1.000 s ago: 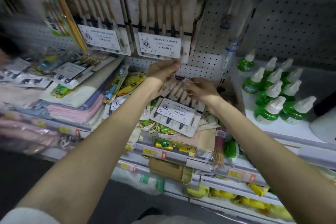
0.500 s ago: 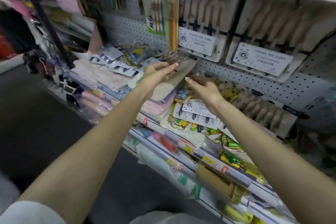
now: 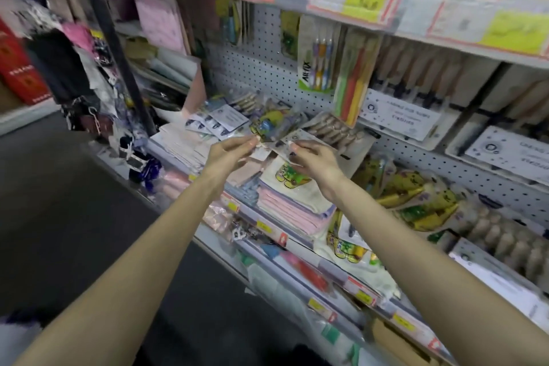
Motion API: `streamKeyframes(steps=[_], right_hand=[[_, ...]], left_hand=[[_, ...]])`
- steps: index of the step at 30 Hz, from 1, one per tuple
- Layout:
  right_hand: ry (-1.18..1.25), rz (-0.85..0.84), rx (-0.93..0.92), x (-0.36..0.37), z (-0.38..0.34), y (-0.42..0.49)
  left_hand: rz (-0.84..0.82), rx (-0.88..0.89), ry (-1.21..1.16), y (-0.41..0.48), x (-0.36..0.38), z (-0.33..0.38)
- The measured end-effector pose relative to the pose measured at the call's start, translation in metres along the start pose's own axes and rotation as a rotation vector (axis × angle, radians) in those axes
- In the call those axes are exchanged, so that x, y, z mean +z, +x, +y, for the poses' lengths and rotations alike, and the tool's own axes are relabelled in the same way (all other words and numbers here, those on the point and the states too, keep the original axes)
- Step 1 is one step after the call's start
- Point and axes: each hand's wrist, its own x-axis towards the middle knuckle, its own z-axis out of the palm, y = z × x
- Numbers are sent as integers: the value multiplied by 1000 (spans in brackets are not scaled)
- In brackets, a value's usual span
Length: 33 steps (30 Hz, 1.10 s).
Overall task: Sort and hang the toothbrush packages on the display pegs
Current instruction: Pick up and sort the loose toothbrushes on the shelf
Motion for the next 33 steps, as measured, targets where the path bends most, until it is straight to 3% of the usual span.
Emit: streamKeyframes(steps=[11,19,25,33], right_hand=[[-144,-8,-42,18,-39,91],[-199,217,57,14,-26,183],[-196,310,128,23,-12,205],[-310,413,195,44,-11,222]], left_hand=[[58,-6,-51,103,-24,12],[88,16,-47,191,-5,18],[-36,-42,232,243,3,3],[-321,-29,469,271,2,-1]])
